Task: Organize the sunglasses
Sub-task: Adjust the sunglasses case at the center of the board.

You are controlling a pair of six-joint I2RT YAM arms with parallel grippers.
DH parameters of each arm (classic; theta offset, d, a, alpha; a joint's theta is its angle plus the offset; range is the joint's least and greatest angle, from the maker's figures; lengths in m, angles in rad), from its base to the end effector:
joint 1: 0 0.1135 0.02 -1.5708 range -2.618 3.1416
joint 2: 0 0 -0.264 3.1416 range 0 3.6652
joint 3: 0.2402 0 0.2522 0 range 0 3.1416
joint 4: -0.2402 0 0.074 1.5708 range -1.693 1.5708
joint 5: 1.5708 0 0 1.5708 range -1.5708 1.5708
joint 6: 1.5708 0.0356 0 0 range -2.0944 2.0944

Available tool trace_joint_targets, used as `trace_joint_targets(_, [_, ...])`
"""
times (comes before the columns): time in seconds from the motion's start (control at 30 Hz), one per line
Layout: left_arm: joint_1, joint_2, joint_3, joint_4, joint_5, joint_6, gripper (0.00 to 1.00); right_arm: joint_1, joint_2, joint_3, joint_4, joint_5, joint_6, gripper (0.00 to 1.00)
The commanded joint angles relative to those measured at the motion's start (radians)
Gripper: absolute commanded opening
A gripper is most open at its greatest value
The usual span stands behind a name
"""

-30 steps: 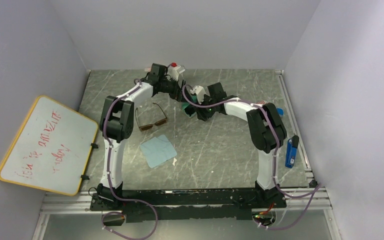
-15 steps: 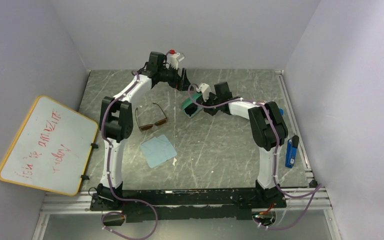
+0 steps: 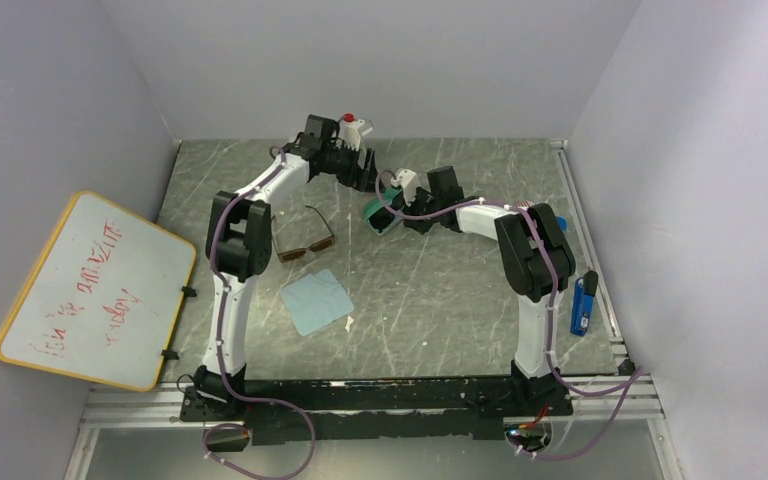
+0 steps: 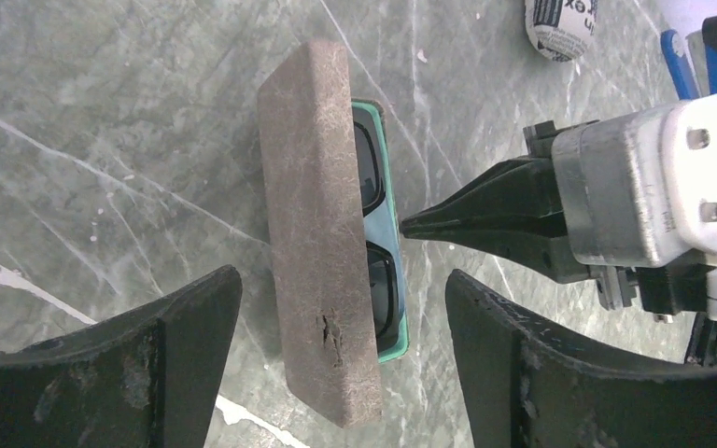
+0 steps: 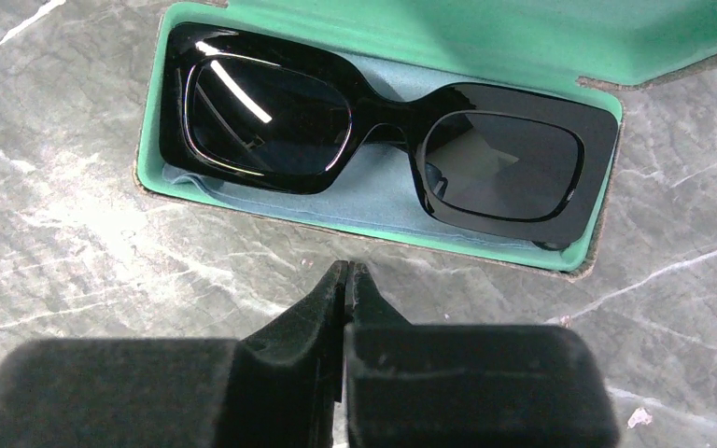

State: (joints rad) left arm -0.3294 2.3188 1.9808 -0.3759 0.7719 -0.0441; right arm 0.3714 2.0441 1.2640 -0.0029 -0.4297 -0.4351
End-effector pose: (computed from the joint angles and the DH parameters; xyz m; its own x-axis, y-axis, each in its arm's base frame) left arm 0.4895 -0.1936 0.2172 -0.6512 0.1892 -0.7349 0.7026 0.5164 -0.4896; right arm 0.3972 0.1706 0.1438 -0.3410 -0.5440 -0.7666 -0.8258 0.5631 -0.0323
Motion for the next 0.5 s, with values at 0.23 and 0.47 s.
trace_joint_targets(0.23, [-0.025, 0.025, 0.045, -0.023, -0.001, 0.032, 0.67, 0.004, 0.019, 0.043, 0.006, -0.037, 0.029, 0.04])
trace_joint_targets(0.47, [-0.025, 0.034, 0.059, -0.025, 0.019, 0.031, 0.54, 0.006, 0.024, 0.05, 0.006, -0.038, 0.024, 0.04])
